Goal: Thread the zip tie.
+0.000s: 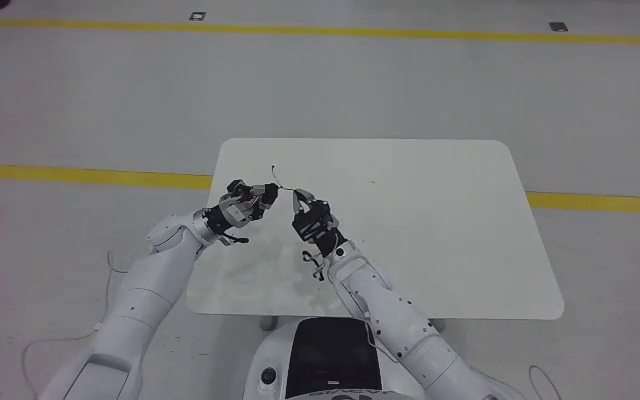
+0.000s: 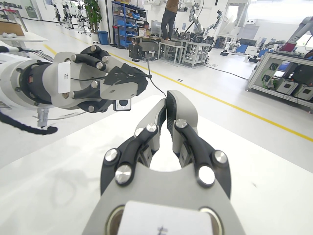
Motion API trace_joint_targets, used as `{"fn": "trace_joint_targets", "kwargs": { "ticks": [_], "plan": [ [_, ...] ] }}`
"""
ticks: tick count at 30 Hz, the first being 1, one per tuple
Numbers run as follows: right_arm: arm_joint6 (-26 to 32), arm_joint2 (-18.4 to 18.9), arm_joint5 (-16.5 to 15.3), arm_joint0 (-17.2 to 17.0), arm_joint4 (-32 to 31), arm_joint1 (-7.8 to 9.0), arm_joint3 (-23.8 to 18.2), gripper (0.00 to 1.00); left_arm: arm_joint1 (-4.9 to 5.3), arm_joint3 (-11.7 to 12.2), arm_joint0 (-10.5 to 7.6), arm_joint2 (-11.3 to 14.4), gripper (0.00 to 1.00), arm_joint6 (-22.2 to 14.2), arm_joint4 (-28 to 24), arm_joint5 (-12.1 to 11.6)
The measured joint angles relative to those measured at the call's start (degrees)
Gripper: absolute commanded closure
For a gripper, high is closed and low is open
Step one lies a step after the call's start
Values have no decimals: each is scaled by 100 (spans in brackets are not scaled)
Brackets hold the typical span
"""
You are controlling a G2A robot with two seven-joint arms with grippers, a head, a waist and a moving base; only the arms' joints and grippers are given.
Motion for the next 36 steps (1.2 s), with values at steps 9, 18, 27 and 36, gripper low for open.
{"fn": "trace_joint_targets", "kwargs": {
  "ticks": [9, 18, 27, 36],
  "plan": [
    [49, 123, -36, -103, -45, 32, -123, 100, 0, 0, 0, 0, 100, 0, 0, 0],
    [90, 207, -55, -143, -36, 46, -172, 100, 0, 0, 0, 0, 100, 0, 0, 0],
    [93, 283, -48, -187, -14, 56, -184, 100, 0, 0, 0, 0, 100, 0, 0, 0],
    [96, 350, -32, -232, -20, 66, -204, 100, 0, 0, 0, 0, 100, 0, 0, 0]
  ]
}}
